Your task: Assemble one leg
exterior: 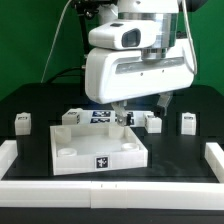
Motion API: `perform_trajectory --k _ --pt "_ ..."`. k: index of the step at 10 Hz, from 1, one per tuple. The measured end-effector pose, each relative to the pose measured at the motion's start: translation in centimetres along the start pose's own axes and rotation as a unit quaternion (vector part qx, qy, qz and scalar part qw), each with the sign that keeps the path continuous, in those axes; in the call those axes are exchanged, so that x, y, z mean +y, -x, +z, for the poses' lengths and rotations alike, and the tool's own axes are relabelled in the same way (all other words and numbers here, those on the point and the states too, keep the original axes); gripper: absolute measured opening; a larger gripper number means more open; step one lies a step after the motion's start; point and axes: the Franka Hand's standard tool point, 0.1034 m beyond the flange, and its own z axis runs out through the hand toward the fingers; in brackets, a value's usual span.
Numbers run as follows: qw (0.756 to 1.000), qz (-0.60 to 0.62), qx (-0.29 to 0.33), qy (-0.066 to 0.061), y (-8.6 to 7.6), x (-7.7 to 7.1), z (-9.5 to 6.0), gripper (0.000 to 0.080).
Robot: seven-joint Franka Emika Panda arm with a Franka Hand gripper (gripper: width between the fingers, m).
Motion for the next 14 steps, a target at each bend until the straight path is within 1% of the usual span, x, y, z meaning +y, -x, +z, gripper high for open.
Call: perform_trajectory --k 9,10,11,12,13,14 --pt "1.0 -0.004 0.0 0.0 0.1 0.0 0.1 0.065" --pt "0.998 -0.068 0.013 0.007 0.9 0.0 0.5 0.065" --pt "0.992 -0.121 0.018 0.011 2.7 -0.1 1.0 0.065" --pt "0.987 -0.16 0.013 0.008 4.1 -0.2 1.3 0.065" --pt "0.979 -0.202 0.01 0.007 4.8 -0.1 1.5 0.065" --pt "0.977 -0.215 0.008 0.004 5.3 0.1 1.7 0.065"
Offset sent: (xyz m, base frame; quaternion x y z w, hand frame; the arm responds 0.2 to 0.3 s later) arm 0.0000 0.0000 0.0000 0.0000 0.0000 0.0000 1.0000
